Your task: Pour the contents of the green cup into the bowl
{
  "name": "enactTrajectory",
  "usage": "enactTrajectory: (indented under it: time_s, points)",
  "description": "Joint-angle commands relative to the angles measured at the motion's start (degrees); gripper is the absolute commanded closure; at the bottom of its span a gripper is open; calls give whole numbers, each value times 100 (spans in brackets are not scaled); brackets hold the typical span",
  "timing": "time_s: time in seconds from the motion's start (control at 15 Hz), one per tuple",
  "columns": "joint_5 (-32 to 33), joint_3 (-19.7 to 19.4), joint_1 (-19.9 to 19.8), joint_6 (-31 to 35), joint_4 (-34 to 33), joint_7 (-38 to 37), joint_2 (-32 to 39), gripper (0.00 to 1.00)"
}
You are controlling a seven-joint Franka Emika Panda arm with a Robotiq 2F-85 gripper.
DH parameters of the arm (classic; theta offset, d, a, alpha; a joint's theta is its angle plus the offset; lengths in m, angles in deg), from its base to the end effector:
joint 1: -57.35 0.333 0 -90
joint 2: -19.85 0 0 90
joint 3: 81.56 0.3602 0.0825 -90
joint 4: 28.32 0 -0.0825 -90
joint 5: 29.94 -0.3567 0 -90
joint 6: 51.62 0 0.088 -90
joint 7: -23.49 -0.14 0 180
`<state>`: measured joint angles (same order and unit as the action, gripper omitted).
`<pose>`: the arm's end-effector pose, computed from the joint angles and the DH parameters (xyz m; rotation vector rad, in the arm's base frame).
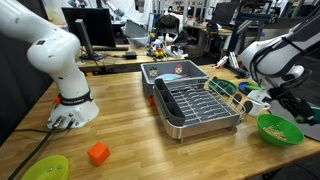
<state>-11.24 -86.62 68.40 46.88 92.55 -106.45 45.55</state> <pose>0.4584 0.0071 0.2165 1.2363 -1.8796 -0.0156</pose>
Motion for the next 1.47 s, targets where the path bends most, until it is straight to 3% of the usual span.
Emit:
enactTrajectory:
  time_s: [0.0,0.53,1.4]
  points:
    - [256,-8,10,-91,93,-516,-125,48]
    - [367,7,-3,-199,63,-886,-134,48]
    - [420,96,63,-1206,-313,-1076,-41,48]
